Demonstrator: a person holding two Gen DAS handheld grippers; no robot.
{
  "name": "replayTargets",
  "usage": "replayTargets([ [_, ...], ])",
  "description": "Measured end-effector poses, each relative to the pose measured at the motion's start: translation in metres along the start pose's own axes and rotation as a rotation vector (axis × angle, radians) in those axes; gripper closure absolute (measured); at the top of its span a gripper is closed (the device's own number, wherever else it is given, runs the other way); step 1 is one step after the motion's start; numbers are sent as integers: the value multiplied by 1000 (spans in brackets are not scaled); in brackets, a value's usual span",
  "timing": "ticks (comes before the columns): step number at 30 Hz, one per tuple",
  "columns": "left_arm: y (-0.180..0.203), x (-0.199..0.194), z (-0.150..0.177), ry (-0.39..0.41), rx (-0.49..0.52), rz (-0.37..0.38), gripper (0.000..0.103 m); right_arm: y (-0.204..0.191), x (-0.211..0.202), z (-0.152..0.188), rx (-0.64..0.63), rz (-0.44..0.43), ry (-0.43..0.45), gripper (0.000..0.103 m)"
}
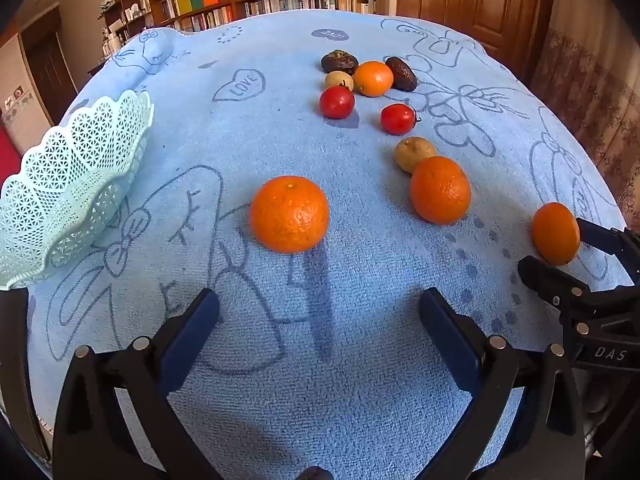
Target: Organize fruits
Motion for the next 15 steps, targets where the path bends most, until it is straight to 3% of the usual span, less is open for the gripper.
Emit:
replayTargets([
  [15,0,0,0,6,9,-13,2,0,0,0,6,-8,1,5],
])
Point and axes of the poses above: each gripper's, at about its wrist camera, not at the fingertips, and x roughly the way its jaws point, y to its right, z to its underside, the point moved 5 cm from there along x, roughly the way its jaws point, and after that the axes turned 4 degrees about z, right-handed, at the moved point
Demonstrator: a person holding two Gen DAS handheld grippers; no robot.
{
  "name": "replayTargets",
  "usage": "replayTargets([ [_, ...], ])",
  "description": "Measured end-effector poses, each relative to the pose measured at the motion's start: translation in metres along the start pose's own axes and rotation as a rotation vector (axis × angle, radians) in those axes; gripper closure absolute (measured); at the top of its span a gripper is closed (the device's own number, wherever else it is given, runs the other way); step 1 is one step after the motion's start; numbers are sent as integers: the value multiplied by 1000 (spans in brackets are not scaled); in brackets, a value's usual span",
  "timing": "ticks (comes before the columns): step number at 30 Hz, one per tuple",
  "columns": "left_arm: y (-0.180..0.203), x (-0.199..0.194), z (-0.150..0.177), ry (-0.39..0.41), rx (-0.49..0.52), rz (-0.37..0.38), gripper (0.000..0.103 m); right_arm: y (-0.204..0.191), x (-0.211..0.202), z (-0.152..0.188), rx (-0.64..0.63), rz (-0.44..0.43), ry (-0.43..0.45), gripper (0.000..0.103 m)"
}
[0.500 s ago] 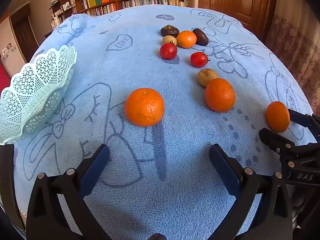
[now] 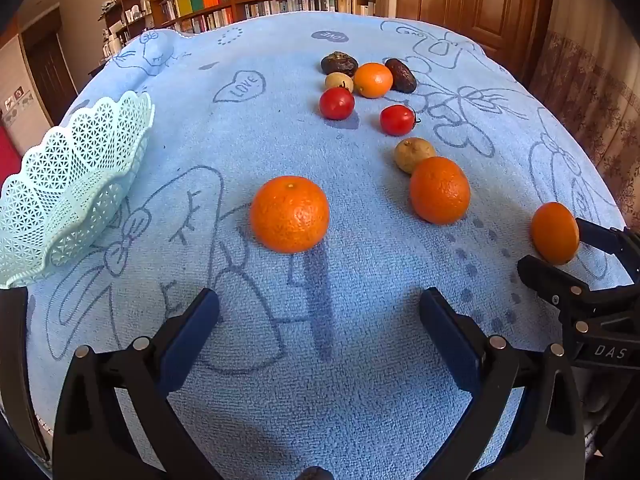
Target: Organize fruits
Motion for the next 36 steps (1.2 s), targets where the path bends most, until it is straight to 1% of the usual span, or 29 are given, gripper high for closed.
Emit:
replayTargets([
  [36,-1,0,3,4,-3,5,2,0,0,0,-2,3,0,5],
])
Point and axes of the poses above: each gripper's, at about its wrist camera, not at the fingertips, and x roughly the way its jaws point, y to its right, z to its underside, the point moved 5 cm from there along x, roughly the way its jaws point, and after that the axes turned 4 degrees about z, right-handed, at the moved point
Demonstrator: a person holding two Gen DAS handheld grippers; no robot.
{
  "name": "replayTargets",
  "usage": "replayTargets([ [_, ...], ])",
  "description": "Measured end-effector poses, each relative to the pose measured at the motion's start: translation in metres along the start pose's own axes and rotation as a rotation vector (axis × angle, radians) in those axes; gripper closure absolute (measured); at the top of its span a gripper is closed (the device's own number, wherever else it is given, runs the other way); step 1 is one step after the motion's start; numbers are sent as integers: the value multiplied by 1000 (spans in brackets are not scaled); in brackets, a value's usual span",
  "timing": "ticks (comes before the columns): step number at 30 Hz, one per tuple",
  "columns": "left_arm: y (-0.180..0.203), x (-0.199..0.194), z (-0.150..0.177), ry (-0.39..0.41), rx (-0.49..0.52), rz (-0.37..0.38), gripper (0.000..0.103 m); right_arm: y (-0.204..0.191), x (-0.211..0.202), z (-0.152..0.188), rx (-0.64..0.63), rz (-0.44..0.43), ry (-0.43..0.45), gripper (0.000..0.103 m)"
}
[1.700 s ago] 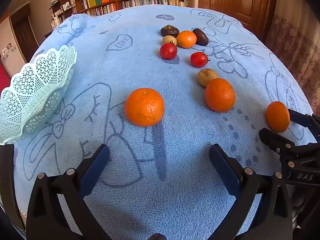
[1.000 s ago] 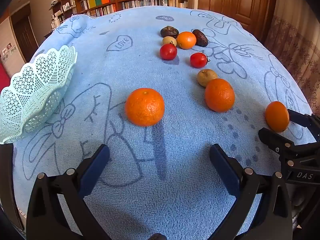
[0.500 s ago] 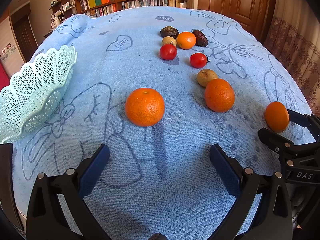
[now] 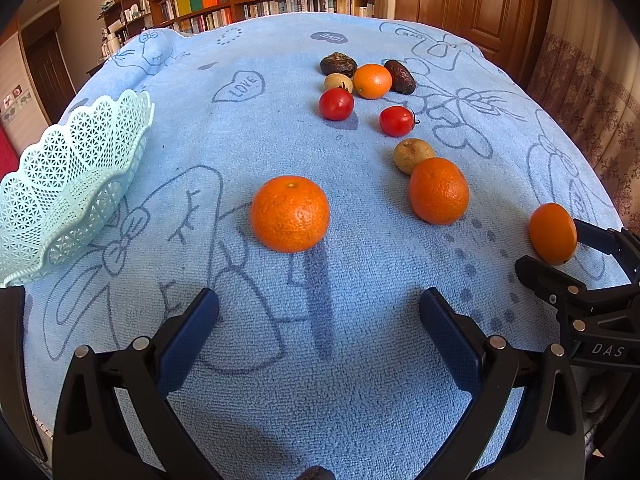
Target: Organize fruits
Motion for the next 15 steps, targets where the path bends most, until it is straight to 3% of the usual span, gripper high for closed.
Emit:
replayTargets([
  [15,0,0,0,1,-1,1,2,1,1,0,4,4,0,5],
])
Point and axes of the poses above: each gripper's, at about its wrist camera, not at the fingertips, and x roughly the way its jaws point, y to its right, z to its underside, the point moved 5 cm from there along x, roughly the way its jaws point, and after that the axes turned 4 degrees about z, right-handed, at the moved point
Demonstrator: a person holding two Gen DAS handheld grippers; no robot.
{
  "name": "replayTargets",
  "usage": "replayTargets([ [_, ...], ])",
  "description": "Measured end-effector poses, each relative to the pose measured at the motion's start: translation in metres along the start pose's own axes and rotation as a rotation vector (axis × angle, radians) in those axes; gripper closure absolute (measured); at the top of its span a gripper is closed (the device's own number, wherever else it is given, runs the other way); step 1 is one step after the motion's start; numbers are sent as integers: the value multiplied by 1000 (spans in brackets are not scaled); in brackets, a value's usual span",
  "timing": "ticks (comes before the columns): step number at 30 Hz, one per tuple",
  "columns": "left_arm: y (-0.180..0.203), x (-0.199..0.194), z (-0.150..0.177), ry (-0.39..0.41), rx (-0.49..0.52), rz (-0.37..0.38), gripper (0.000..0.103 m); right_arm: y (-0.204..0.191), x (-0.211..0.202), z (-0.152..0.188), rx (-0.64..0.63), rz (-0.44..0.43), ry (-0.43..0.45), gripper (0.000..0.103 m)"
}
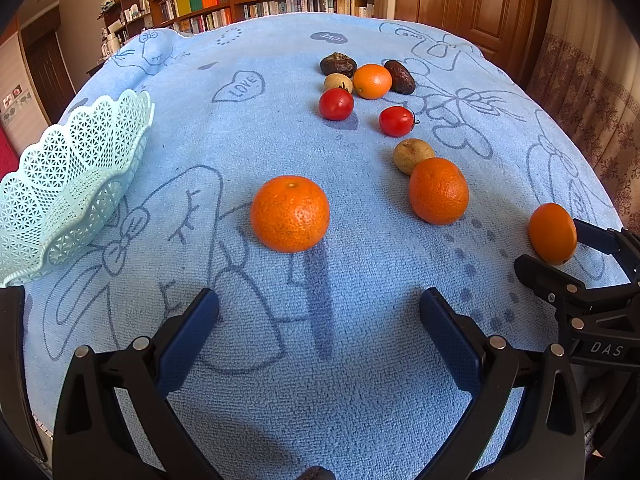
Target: Organize fruits
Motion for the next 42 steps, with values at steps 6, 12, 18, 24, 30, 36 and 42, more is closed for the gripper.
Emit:
replayTargets([
  [6,-1,0,-1,0,-1,2,2,0,0,0,-1,0,0,5],
  [12,0,1,0,-4,-2,5,2,0,0,0,-1,1,0,5],
  [18,0,1,0,-4,-2,6,2,0,0,0,-2,1,0,5],
  [24,-1,1,0,-4,-3,7,2,0,0,0,-7,6,-2,5],
  [30,0,0,-2,3,-12,33,2,2,0,1,-17,-8,-25,5],
  [36,-13,-7,-6,19,-83,129,2,0,-2,2,-34,0,-26,5],
  [42,-23,-8,-23,52,-97,98,2,2,-4,2,-25,-21,-23,5],
])
Point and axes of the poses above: each gripper's, at about its wrist camera, not at the fingertips, and x roughly the way its jaws point, y to its right, z to its underside, the point moved 5 cm from there along x, roughly the way its jaws point, and after that the axes turned 4 degrees about z, right-handed, at the moved point
